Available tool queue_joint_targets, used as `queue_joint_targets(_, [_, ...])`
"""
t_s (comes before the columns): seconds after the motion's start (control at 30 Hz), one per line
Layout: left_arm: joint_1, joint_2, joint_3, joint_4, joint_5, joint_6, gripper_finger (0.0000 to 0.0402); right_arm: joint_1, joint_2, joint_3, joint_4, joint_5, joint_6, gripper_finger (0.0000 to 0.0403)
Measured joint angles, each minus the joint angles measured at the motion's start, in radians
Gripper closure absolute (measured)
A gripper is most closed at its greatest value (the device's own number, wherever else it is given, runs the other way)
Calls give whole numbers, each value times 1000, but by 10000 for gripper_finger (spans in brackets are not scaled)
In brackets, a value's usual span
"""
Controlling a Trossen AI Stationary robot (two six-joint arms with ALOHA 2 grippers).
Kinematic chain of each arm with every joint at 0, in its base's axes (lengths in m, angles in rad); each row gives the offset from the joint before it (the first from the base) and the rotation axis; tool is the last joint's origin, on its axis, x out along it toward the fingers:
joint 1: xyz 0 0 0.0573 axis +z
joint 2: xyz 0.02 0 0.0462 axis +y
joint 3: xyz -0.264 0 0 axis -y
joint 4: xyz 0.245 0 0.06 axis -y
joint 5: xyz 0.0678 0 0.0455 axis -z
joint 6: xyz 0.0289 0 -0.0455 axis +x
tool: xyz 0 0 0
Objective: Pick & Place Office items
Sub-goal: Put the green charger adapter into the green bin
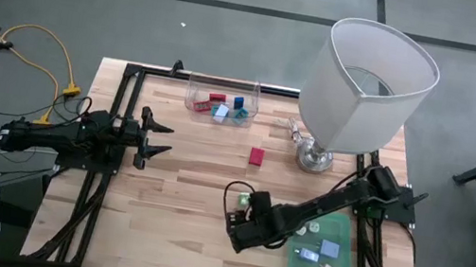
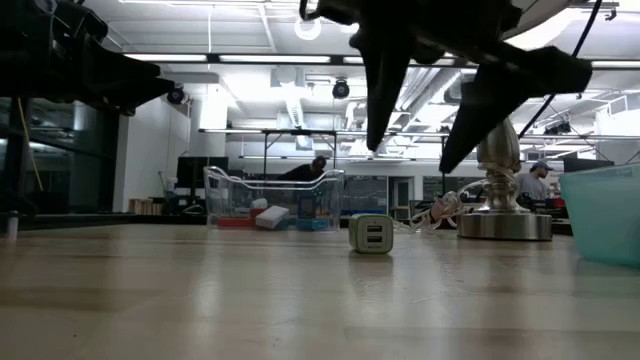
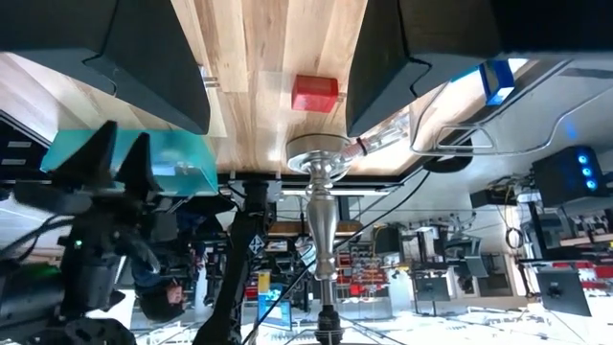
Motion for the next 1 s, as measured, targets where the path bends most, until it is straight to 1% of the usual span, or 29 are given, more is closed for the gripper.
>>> queue_joint_targets(0.07, [0, 0, 0, 0, 0, 0, 164, 3, 1, 0, -3, 10, 22, 141])
queue_joint_targets(0.17, [0, 0, 0, 0, 0, 0, 164, -9, 18, 2, 43, 20, 24, 141])
queue_joint_targets(0.33, [0, 0, 0, 0, 0, 0, 164, -29, 41, 0, 46, 7, 23, 141])
queue_joint_targets(0.63, [0, 0, 0, 0, 0, 0, 164, -70, 74, 1, 64, 2, -20, 141])
queue_joint_targets(1.0, [0, 0, 0, 0, 0, 0, 164, -119, 121, 0, 81, -45, -37, 141])
